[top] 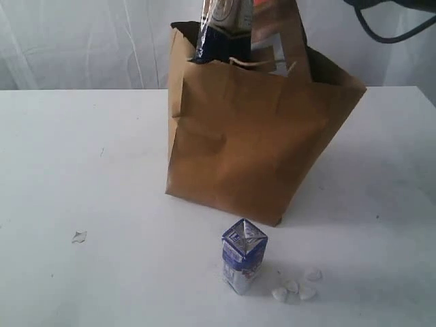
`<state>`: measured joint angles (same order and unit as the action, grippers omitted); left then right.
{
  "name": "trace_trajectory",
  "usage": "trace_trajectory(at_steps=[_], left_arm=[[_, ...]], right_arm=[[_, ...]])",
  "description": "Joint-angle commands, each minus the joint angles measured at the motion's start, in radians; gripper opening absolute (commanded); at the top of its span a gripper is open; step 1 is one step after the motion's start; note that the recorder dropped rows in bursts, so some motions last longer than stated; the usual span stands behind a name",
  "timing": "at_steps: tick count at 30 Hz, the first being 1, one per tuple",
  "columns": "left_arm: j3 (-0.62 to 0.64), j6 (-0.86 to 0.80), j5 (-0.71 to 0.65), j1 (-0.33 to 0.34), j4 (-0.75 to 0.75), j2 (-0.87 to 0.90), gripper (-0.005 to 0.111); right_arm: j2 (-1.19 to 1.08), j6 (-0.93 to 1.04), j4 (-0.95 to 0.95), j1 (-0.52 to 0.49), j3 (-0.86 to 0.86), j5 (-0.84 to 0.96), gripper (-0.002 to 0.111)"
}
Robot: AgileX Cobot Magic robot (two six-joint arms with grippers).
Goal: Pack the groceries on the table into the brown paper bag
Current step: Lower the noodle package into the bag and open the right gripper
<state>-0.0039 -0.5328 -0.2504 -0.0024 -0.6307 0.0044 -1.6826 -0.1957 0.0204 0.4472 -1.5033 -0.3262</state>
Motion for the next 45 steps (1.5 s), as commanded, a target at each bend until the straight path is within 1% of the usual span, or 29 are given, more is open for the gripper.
trace_trajectory(at_steps=[1,4,7,10,13,15,16,17,18,19,21,22,27,29,30,31,32,33,36,41,45], left_arm=[[0.004,0.003,-0.005,0.001,-0.015,-0.004,0.000],[0.004,0.003,-0.005,0.001,-0.015,-0.004,0.000],[0.004,0.003,-0.005,0.001,-0.015,-0.004,0.000],[0.004,0.003,-0.005,0.001,-0.015,-0.004,0.000],[0.004,0.003,-0.005,0.001,-0.015,-0.004,0.000],[0.004,0.003,-0.005,0.001,-0.015,-0.004,0.000],[0.004,0.003,-0.005,0.001,-0.015,-0.004,0.000],[0.004,0.003,-0.005,0.001,-0.015,-0.004,0.000],[0.004,0.003,-0.005,0.001,-0.015,-0.004,0.000],[0.004,0.003,-0.005,0.001,-0.015,-0.004,0.000],[0.004,0.003,-0.005,0.001,-0.015,-0.004,0.000],[0.004,0.003,-0.005,0.001,-0.015,-0.004,0.000],[0.004,0.003,-0.005,0.001,-0.015,-0.004,0.000],[0.004,0.003,-0.005,0.001,-0.015,-0.004,0.000],[0.004,0.003,-0.005,0.001,-0.015,-0.004,0.000],[0.004,0.003,-0.005,0.001,-0.015,-0.004,0.000],[0.004,0.003,-0.005,0.001,-0.015,-0.004,0.000],[0.004,0.003,-0.005,0.001,-0.015,-0.004,0.000],[0.004,0.003,-0.005,0.001,-0.015,-0.004,0.000],[0.004,0.003,-0.005,0.001,-0.015,-0.004,0.000],[0.004,0.003,-0.005,0.001,-0.015,-0.004,0.000]], right_arm=[[0.014,0.111,-0.020,-0.011,-0.007,-0.082,0.000],[0.014,0.196,-0.014,-0.011,-0.007,0.036,0.000],[0.014,0.226,-0.014,-0.011,-0.007,0.074,0.000],[0.014,0.226,-0.014,-0.011,-0.007,0.025,0.000],[0.016,0.226,-0.014,-0.011,-0.007,-0.140,0.000],[0.016,0.226,-0.014,-0.011,-0.007,-0.146,0.000],[0.016,0.226,-0.014,-0.011,-0.007,-0.125,0.000],[0.016,0.226,-0.014,-0.011,-0.007,-0.024,0.000],[0.016,0.220,-0.014,-0.011,-0.007,0.026,0.000],[0.012,0.202,-0.011,-0.009,-0.007,0.139,0.000],[-0.002,0.166,-0.011,0.005,-0.007,0.238,0.000],[-0.006,0.166,-0.011,0.016,-0.007,0.246,0.000],[-0.031,0.180,-0.020,0.116,-0.007,0.235,0.000],[-0.055,0.213,-0.020,0.135,-0.007,0.179,0.000],[-0.079,0.218,-0.020,0.140,-0.007,0.105,0.000],[-0.089,0.216,-0.020,0.140,-0.007,0.079,0.000],[-0.110,0.145,-0.009,0.141,-0.007,0.025,0.000],[-0.119,0.108,-0.009,0.142,-0.007,0.019,0.000],[-0.146,0.054,-0.009,0.161,-0.007,0.030,0.000],[-0.171,0.060,-0.011,0.210,-0.007,0.099,0.000],[-0.175,0.095,-0.013,0.230,-0.007,0.103,0.000]])
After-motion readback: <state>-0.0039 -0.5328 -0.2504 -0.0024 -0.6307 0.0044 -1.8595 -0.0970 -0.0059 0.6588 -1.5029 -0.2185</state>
